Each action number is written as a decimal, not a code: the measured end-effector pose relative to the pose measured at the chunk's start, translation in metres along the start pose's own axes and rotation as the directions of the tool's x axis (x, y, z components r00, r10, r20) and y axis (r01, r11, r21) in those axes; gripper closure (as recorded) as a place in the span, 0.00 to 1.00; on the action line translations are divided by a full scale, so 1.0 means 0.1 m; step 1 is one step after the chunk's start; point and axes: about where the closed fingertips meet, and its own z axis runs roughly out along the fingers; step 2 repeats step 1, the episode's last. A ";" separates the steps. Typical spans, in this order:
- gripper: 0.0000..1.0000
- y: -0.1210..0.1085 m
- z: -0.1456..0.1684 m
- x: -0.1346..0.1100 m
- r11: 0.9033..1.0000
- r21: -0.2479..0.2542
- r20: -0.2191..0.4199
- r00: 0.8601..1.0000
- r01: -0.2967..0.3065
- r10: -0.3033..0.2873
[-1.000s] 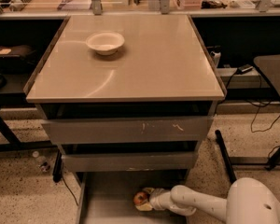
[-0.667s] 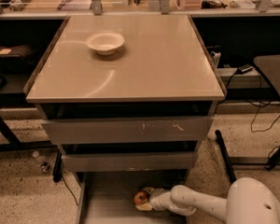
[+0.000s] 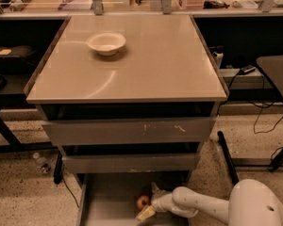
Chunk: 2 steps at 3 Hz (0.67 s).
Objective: Place apple into bottom drawer
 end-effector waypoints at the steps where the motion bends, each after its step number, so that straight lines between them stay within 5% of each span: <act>1: 0.00 0.00 0.00 0.00 1.000 0.000 0.000 1.000 0.000 0.000; 2: 0.00 0.00 0.00 0.00 1.000 0.000 0.000 1.000 0.000 0.000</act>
Offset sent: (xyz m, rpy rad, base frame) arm 0.0000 0.0000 0.0000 0.0000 0.0000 0.0000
